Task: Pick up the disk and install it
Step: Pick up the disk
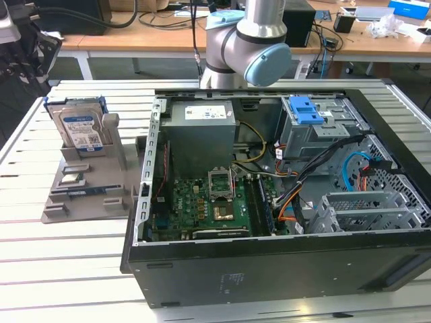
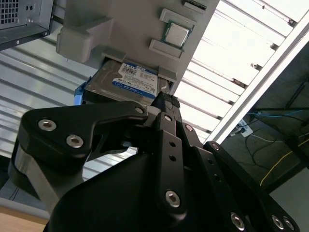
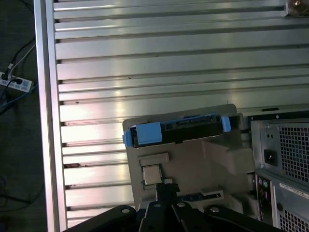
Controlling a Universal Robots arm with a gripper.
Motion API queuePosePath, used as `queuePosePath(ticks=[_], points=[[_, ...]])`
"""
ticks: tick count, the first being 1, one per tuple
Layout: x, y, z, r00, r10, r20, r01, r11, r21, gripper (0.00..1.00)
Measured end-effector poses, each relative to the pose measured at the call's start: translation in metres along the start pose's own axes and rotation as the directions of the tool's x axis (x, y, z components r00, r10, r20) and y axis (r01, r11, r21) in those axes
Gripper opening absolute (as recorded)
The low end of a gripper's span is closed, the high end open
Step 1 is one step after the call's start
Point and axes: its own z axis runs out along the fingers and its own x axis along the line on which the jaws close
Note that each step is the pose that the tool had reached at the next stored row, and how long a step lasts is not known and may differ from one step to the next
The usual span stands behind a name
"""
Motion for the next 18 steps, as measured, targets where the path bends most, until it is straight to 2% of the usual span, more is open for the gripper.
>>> queuePosePath(ticks=[4,8,14,18], points=[[0.0001,0.0000,0.0000,1.0000,-0.007,-0.0003,0.007,1.0000,-0.0001,0.11],[0.0001,0.0000,0.0000,0.9943,-0.106,-0.0034,0.106,0.9943,-0.0027,0.11],[0.0001,0.0000,0.0000,0.9768,-0.214,-0.0065,0.214,0.9768,-0.0059,0.11],[0.0001,0.0000,0.0000,0.9549,-0.297,-0.0087,0.297,0.9550,-0.0086,0.11]])
